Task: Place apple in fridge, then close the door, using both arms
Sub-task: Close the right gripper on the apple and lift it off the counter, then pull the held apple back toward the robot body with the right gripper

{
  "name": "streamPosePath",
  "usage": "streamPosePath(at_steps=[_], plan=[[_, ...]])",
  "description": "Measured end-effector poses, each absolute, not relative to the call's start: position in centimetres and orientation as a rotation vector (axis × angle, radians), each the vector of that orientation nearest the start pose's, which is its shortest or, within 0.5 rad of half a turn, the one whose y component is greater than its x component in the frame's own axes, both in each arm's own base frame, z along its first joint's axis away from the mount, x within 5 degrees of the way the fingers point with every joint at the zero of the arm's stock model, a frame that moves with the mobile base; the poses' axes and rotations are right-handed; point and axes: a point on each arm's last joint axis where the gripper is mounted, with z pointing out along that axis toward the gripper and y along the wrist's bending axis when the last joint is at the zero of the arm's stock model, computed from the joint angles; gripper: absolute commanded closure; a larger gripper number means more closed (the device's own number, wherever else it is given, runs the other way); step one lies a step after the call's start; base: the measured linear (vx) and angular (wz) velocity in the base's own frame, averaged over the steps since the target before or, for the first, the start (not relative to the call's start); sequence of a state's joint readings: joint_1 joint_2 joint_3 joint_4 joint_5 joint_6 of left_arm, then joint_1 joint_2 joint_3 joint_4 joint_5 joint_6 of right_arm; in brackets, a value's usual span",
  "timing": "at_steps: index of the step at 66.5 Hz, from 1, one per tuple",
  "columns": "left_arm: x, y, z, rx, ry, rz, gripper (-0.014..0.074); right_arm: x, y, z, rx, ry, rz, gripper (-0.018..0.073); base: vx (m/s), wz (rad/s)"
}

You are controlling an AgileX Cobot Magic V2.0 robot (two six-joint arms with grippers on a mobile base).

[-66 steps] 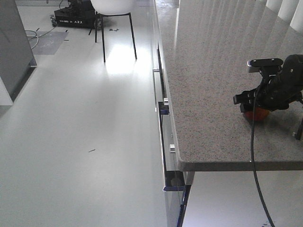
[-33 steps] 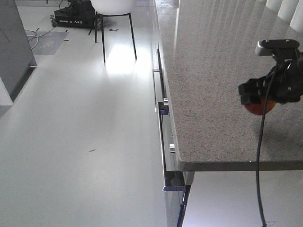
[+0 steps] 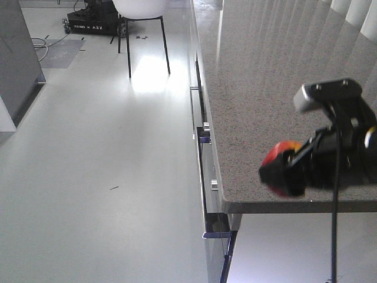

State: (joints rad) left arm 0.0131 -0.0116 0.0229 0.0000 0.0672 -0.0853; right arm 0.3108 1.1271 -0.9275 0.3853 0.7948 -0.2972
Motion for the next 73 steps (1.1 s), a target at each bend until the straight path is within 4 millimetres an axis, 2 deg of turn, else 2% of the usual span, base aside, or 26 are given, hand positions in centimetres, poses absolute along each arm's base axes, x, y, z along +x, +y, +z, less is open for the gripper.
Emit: streamPosePath(at_steps=[11,20,39,50,73], plan=[[5.7,0.1,20.0,-0.077,1.561,-0.057,0.0603,16.1,9.7,31.1,-0.629,2.387,0.539,0.0428,0.00,0.00],[5.7,0.1,20.0,-0.077,1.561,-0.057,0.0603,14.5,9.3,30.6,-0.656,2.395,0.552,0.0394,0.00,0.00],[5.7,0.1,20.0,-0.077,1.561,-0.057,0.0603,12.1,8.8,32.2,-0.640,2.317,0.634,0.0229,0.00,0.00],[5.7,0.1,20.0,-0.077,1.561,-0.057,0.0603,10.4,8.3,33.1,-0.651,2.269,0.677,0.0229,0.00,0.00],[5.7,0.1,20.0,-0.077,1.561,-0.057,0.0603,5.6,7.0,35.4,-0.674,2.049,0.766,0.0228,0.00,0.00]])
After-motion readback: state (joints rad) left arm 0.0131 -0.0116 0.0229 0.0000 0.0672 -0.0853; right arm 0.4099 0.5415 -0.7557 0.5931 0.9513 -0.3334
